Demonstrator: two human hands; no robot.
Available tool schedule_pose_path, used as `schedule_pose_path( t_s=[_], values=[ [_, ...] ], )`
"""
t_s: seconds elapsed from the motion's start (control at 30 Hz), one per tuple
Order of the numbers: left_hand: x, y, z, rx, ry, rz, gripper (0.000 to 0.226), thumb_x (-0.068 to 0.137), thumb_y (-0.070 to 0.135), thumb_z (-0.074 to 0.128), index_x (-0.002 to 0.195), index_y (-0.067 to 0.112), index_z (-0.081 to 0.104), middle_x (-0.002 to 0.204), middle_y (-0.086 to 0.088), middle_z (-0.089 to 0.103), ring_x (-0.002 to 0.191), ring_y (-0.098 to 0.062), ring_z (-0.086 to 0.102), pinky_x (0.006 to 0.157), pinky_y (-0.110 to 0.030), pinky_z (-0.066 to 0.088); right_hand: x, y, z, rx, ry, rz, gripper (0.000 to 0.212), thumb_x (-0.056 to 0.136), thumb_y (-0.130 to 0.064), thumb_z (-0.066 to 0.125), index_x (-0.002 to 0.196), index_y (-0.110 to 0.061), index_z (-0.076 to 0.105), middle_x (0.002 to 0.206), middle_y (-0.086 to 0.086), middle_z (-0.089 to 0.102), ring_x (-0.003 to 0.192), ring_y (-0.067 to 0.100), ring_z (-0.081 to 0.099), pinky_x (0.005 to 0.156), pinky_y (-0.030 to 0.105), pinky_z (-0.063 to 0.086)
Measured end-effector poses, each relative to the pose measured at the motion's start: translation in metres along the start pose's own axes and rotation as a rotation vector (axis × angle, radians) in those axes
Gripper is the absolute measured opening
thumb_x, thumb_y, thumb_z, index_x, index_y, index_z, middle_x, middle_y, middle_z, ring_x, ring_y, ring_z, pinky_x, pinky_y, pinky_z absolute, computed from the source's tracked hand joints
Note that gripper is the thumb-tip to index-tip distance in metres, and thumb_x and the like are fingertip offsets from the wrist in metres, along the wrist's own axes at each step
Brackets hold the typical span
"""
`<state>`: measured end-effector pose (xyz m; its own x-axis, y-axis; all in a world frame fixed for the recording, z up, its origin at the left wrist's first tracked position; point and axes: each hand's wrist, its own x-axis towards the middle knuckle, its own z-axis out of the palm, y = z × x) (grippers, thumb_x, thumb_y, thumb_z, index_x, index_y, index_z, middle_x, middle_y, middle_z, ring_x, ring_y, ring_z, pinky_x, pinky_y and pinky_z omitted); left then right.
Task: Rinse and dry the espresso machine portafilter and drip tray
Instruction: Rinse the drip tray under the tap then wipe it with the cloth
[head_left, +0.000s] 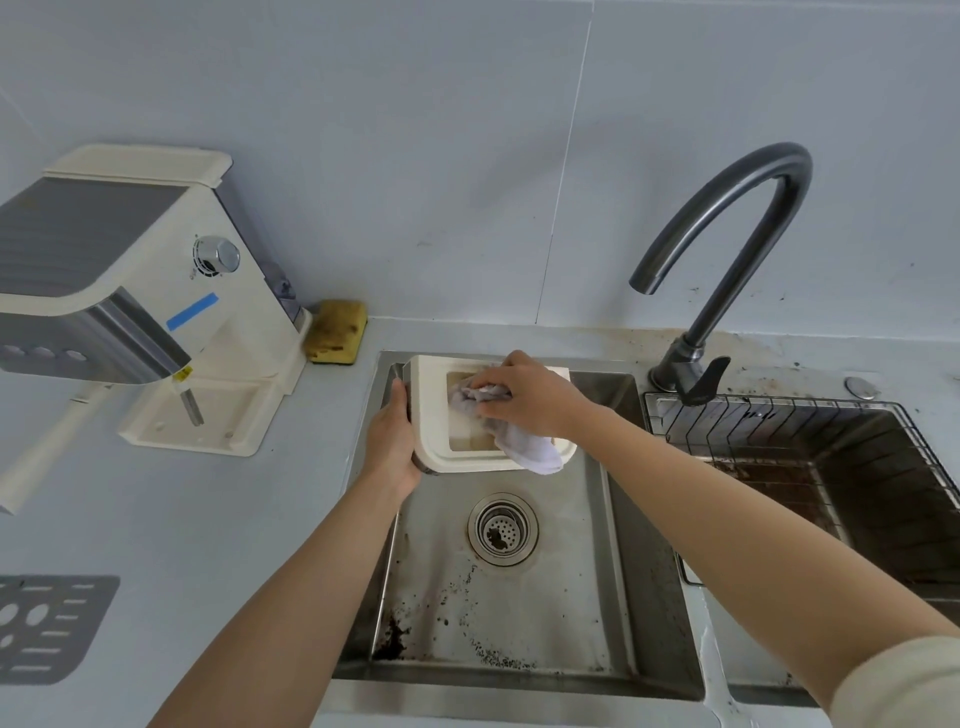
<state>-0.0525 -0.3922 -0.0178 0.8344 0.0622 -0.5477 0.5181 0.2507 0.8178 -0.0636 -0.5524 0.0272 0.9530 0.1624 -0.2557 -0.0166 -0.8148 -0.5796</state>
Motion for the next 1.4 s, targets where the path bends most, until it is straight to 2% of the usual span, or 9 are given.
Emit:
schedule_pose_path(
  t_s=[0.2, 0.33, 0.43, 0.63, 0.7, 1.0, 1.1, 1.2, 1.4],
  values=[
    [0.002, 0.002, -0.007, 0.000, 0.018, 0.023, 0.039, 0.095, 0.047, 0.037, 0.079, 0.022, 0.063, 0.063, 0.002, 0.069, 0.054, -0.016, 0.066, 0.035, -0.021, 0.047, 0.008, 0.003, -0.005, -0.134, -0.061, 0.166, 0.028, 0.093, -0.027, 0.043, 0.068, -0.013, 0.045, 0.064, -0.007, 0.038, 0.070, 0.014, 0.039, 0.060, 0.020, 0.031],
    [0.006, 0.005, -0.013, 0.015, 0.042, 0.033, 0.039, 0.094, 0.048, 0.037, 0.080, 0.022, 0.063, 0.072, 0.001, 0.067, 0.065, -0.016, 0.064, 0.042, -0.022, 0.048, 0.006, 0.009, -0.012, -0.079, -0.098, 0.269, 0.014, 0.092, -0.026, 0.048, 0.093, -0.014, 0.055, 0.086, 0.005, 0.051, 0.082, 0.020, 0.048, 0.073, 0.031, 0.040],
    [0.007, 0.005, -0.012, 0.037, 0.042, 0.054, 0.041, 0.095, 0.047, 0.035, 0.079, 0.021, 0.062, 0.071, 0.001, 0.065, 0.063, -0.016, 0.062, 0.039, -0.018, 0.046, 0.004, 0.006, -0.012, -0.131, -0.147, 0.317, 0.030, 0.092, -0.024, 0.046, 0.113, -0.006, 0.058, 0.095, 0.011, 0.056, 0.082, 0.021, 0.049, 0.076, 0.034, 0.044],
    [0.007, 0.006, -0.006, 0.020, 0.063, 0.062, 0.039, 0.095, 0.046, 0.036, 0.076, 0.022, 0.061, 0.071, 0.001, 0.063, 0.065, -0.017, 0.060, 0.046, -0.022, 0.047, 0.002, -0.001, -0.005, -0.099, -0.311, 0.463, 0.028, 0.094, -0.031, 0.042, 0.111, -0.014, 0.058, 0.086, -0.003, 0.050, 0.095, 0.020, 0.049, 0.085, 0.032, 0.040],
    [0.008, 0.006, -0.007, 0.022, 0.072, 0.062, 0.039, 0.095, 0.046, 0.036, 0.076, 0.022, 0.061, 0.071, 0.001, 0.063, 0.065, -0.017, 0.060, 0.047, -0.023, 0.047, -0.001, -0.001, -0.007, -0.093, -0.315, 0.421, 0.018, 0.094, -0.029, 0.045, 0.093, -0.017, 0.058, 0.080, -0.002, 0.049, 0.091, 0.022, 0.050, 0.082, 0.033, 0.043],
    [0.002, 0.004, 0.003, -0.154, 0.101, -0.033, 0.036, 0.097, 0.038, 0.034, 0.078, 0.021, 0.058, 0.077, -0.003, 0.063, 0.069, -0.020, 0.061, 0.050, -0.027, 0.054, -0.013, -0.028, 0.013, 0.294, 0.033, 0.110, 0.016, 0.086, -0.023, 0.056, 0.078, -0.010, 0.054, 0.072, 0.001, 0.048, 0.071, 0.018, 0.045, 0.059, 0.025, 0.034],
    [-0.003, 0.003, 0.010, -0.237, 0.068, -0.062, 0.041, 0.098, 0.039, 0.029, 0.081, 0.016, 0.058, 0.083, -0.007, 0.063, 0.074, -0.022, 0.060, 0.063, -0.030, 0.050, -0.016, -0.042, 0.036, 0.172, 0.174, 0.063, 0.023, 0.089, -0.028, 0.051, 0.102, -0.011, 0.059, 0.092, 0.005, 0.044, 0.083, 0.027, 0.053, 0.066, 0.029, 0.038],
    [-0.008, 0.003, 0.010, -0.289, 0.124, -0.040, 0.040, 0.099, 0.035, 0.030, 0.078, 0.016, 0.058, 0.074, -0.004, 0.062, 0.067, -0.017, 0.060, 0.049, -0.022, 0.049, -0.020, -0.047, 0.050, 0.094, 0.301, 0.025, 0.032, 0.091, -0.030, 0.050, 0.116, -0.012, 0.054, 0.107, 0.012, 0.046, 0.093, 0.031, 0.054, 0.074, 0.035, 0.049],
    [-0.010, 0.001, 0.010, -0.331, 0.182, -0.067, 0.038, 0.100, 0.031, 0.026, 0.086, 0.012, 0.055, 0.073, -0.004, 0.058, 0.066, -0.017, 0.056, 0.046, -0.023, 0.046, -0.032, -0.051, 0.071, -0.036, 0.497, -0.053, 0.039, 0.089, -0.042, 0.050, 0.121, -0.020, 0.051, 0.111, 0.009, 0.044, 0.104, 0.024, 0.047, 0.068, 0.034, 0.049]
  ],
)
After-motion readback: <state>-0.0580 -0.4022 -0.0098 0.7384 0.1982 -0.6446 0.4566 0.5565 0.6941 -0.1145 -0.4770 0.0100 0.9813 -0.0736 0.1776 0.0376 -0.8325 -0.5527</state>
